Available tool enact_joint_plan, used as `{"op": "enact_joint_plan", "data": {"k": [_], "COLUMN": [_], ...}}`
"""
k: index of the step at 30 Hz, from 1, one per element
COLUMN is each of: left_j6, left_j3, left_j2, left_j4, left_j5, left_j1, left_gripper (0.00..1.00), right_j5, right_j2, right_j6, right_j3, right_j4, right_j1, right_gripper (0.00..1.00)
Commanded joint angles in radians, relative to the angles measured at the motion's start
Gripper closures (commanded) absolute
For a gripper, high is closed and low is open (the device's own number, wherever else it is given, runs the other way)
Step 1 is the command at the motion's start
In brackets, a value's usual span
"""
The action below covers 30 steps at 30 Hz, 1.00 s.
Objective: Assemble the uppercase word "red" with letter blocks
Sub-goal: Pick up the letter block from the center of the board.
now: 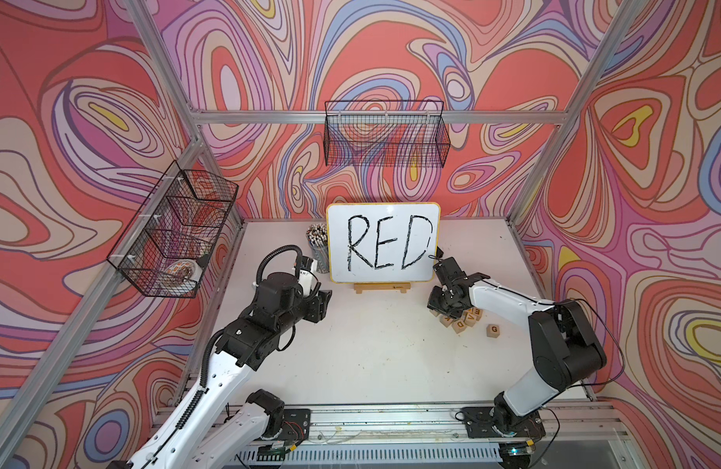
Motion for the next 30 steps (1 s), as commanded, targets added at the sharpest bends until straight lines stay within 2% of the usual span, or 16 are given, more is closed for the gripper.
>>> {"op": "enact_joint_plan", "data": {"k": [1, 13, 25, 30], "left_j6": [0.009, 0.011, 0.013, 0.011], "left_j3": [-0.014, -0.019, -0.016, -0.015], "left_j2": [-0.014, -0.03, -0.025, -0.016], "left_j4": [-0.009, -0.004, -0.008, -0.01], "left_j5": [-0.006, -0.023, -0.029, -0.028], "left_j1": [-0.003, -0.004, -0.003, -0.002], "left_gripper": [0.36, 0.36, 0.36, 0.36], "right_j5": [0.019, 0.053, 0.11, 0.153], "right_j2": [0.02, 0.082, 0.092, 0.06], "right_j6": [0.03, 0.051, -0.009, -0.082], "right_j3": [0.004, 0.046, 0.082, 0.126], "right_j4": [0.012, 0.012, -0.065, -0.13], "right_j1": [0.007, 0.006, 0.035, 0.101], "right_gripper": [0.49, 0.51, 0.68, 0.73]}}
